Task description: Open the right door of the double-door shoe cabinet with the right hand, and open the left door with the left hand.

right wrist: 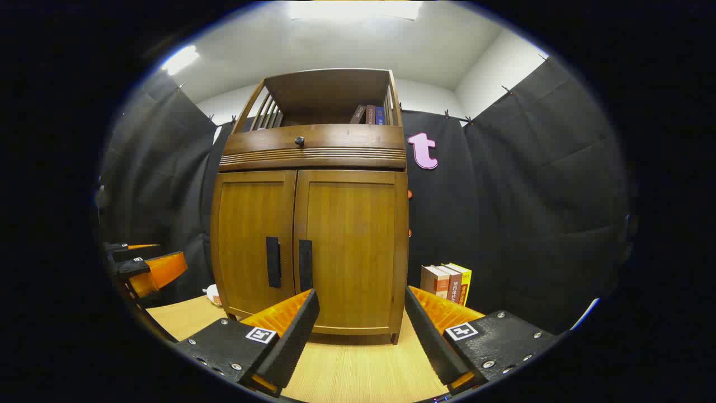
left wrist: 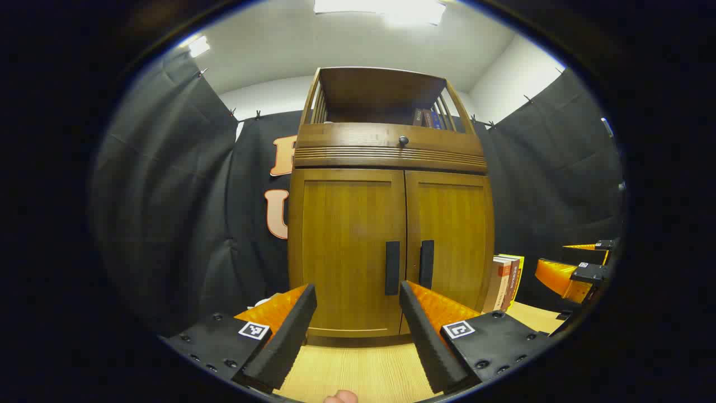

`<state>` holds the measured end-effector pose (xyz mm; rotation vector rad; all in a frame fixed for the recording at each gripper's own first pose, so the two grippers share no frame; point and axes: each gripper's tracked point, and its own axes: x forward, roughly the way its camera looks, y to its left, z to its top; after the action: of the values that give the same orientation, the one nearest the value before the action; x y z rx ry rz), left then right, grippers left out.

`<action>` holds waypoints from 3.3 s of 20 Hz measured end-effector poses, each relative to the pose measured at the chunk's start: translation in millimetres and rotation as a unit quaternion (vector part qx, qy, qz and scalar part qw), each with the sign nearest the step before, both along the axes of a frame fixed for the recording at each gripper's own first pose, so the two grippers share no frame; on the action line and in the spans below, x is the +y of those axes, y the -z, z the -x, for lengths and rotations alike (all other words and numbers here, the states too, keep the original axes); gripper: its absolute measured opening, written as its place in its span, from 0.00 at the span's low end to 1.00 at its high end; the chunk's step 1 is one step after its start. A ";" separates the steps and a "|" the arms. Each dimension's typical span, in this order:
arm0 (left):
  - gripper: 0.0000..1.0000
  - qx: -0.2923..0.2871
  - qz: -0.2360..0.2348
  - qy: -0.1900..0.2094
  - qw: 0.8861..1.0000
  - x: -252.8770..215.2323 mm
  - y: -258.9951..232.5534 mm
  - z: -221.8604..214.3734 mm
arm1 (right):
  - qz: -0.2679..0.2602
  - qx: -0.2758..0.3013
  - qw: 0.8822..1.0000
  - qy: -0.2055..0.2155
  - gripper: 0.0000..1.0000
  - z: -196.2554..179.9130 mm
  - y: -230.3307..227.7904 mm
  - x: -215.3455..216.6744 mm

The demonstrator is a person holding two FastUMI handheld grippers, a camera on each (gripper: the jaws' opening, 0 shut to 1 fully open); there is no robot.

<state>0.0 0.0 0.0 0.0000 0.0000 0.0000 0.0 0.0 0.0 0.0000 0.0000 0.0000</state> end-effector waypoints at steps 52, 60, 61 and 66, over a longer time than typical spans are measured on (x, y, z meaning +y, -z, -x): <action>0.97 0.002 -0.011 -0.057 0.998 53.8 1.2 8.7 | -0.002 0.033 0.993 -0.110 0.94 -210.9 15.2 123.2; 0.97 0.007 -0.010 -0.061 0.998 58.3 6.6 9.7 | -0.051 0.078 0.992 -0.090 0.90 -255.1 49.5 126.0; 0.97 0.008 -0.013 -0.064 0.998 61.2 6.3 8.6 | -0.057 0.079 0.991 -0.087 0.82 -257.6 50.3 125.8; 0.96 0.004 -0.013 -0.080 0.997 72.6 5.4 11.9 | -0.070 0.084 0.991 -0.082 0.70 -270.9 52.2 128.1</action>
<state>-11.9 72.6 -5.4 0.0260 0.0084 0.1598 270.9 128.1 -52.2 0.1402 0.1678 0.1642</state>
